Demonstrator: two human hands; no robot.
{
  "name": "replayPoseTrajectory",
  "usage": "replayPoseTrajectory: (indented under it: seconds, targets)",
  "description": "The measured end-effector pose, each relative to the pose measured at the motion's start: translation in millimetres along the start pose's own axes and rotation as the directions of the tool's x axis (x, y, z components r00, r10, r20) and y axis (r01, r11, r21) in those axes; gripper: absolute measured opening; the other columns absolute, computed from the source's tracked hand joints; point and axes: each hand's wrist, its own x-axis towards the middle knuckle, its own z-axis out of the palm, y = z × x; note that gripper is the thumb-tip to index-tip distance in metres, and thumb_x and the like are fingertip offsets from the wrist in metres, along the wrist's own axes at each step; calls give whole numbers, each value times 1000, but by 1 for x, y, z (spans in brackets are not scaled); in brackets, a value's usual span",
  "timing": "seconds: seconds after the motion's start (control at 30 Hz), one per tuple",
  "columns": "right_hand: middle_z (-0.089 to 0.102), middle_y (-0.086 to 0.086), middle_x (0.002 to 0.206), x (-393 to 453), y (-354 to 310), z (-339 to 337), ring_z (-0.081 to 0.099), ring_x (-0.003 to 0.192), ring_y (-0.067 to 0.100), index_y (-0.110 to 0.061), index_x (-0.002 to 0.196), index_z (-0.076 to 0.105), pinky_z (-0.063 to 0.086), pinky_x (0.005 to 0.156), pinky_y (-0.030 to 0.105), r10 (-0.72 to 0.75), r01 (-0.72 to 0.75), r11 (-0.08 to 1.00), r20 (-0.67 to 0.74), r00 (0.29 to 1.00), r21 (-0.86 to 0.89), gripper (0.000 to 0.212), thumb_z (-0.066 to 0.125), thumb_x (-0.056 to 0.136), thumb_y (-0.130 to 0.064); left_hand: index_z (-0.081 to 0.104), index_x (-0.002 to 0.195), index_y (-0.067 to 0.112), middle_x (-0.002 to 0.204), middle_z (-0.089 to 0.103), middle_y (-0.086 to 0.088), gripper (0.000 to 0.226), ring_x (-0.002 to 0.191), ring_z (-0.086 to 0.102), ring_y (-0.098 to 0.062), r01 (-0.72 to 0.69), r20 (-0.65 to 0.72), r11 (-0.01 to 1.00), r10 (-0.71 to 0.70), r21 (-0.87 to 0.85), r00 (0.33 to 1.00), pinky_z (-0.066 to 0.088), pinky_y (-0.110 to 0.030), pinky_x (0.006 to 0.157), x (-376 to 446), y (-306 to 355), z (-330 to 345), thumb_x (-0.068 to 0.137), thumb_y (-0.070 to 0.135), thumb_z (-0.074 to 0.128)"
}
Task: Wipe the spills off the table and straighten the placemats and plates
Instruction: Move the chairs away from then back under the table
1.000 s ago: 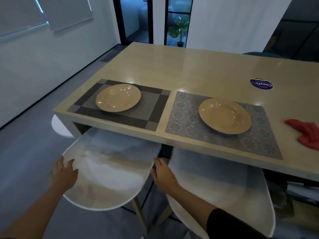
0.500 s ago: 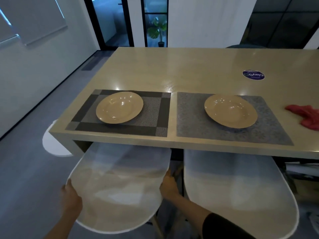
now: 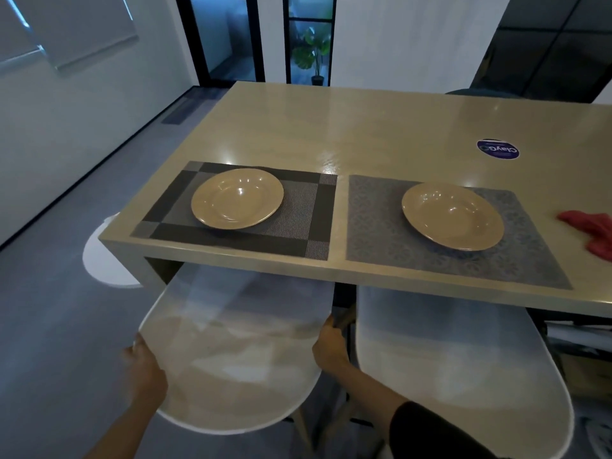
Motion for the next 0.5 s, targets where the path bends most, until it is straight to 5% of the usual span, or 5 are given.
replayPoseTrajectory:
  seconds: [0.13, 0.3, 0.5]
  targets:
    - [57, 19, 126, 7, 4, 6, 63, 104, 28, 3, 149, 2, 26, 45, 16, 4, -3, 999, -22, 1000, 39, 70, 44, 94, -8, 24, 145, -2, 123, 39, -35, 83, 98, 48, -53, 65, -32, 996, -67, -60, 997, 43, -59, 89, 6, -8, 10, 70, -21, 53]
    - [61, 19, 119, 3, 4, 2, 62, 87, 22, 3, 148, 4, 40, 55, 26, 9, -8, 999, -27, 1000, 48, 69, 45, 93, -5, 26, 146, -3, 120, 39, -35, 85, 94, 50, -52, 3, -36, 998, -5, -59, 999, 42, -58, 86, -5, -9, 10, 68, -19, 57]
    - [63, 18, 113, 0, 9, -1, 44, 58, 10, 1, 149, 2, 33, 43, 21, 28, -24, 991, -23, 999, 132, 72, 45, 92, -1, 28, 144, -6, 119, 39, -36, 81, 93, 48, -54, -42, -56, 995, 37, -93, 998, 41, -58, 86, -11, -12, 11, 69, -21, 54]
